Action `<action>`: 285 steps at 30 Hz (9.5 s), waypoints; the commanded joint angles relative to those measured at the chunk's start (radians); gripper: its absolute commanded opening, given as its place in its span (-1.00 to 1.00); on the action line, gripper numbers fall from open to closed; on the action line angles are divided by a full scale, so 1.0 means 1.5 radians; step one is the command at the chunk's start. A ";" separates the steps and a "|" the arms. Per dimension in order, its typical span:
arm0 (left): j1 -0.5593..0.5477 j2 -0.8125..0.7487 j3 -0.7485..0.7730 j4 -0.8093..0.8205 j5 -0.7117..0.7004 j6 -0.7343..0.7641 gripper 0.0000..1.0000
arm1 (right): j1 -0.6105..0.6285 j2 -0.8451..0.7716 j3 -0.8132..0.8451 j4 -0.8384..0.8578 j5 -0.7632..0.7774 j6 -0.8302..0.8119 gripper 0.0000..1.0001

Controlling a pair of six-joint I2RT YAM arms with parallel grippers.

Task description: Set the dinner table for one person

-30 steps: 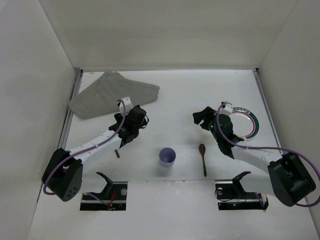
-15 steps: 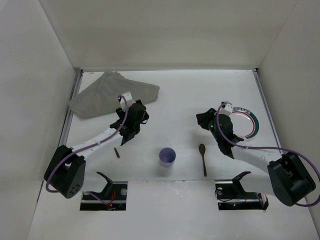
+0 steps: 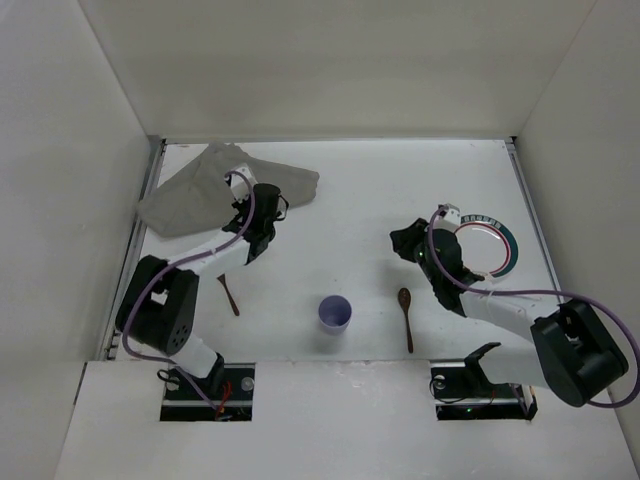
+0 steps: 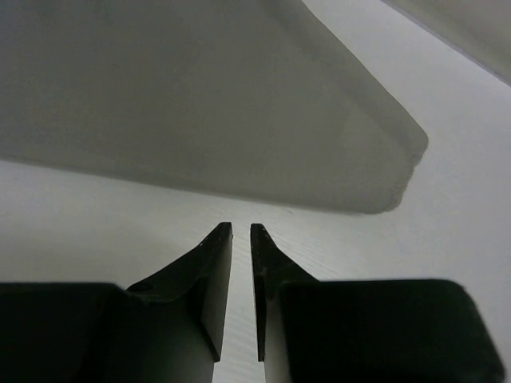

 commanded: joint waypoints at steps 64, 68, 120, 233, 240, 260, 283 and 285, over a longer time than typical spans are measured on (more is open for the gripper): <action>0.137 0.332 0.449 -0.008 0.203 0.017 0.05 | 0.006 0.005 0.024 0.027 -0.004 -0.001 0.10; 0.159 0.381 0.518 -0.057 0.221 0.026 0.05 | 0.015 0.012 0.027 0.029 0.001 -0.006 0.11; -0.161 0.163 0.242 0.218 0.514 -0.023 -0.87 | -0.025 -0.086 -0.032 -0.010 0.134 0.050 0.21; 0.093 0.098 -0.079 0.102 0.109 -0.170 -0.26 | -0.184 0.147 0.109 -0.138 -0.048 0.179 -0.47; 0.079 0.017 -0.095 0.090 0.079 -0.159 -0.15 | -0.164 0.117 0.091 -0.150 -0.035 0.186 -0.16; -0.226 -0.422 -0.399 0.276 -0.070 -0.032 -0.77 | -0.239 -0.300 -0.033 -0.392 0.169 0.226 -0.85; -0.250 -0.459 -0.439 0.342 -0.118 0.047 -0.56 | -0.529 -0.110 -0.079 -0.307 0.002 0.183 0.04; -0.250 -0.450 -0.438 0.345 -0.117 0.048 -0.56 | -0.534 -0.093 -0.088 -0.270 -0.016 0.182 0.02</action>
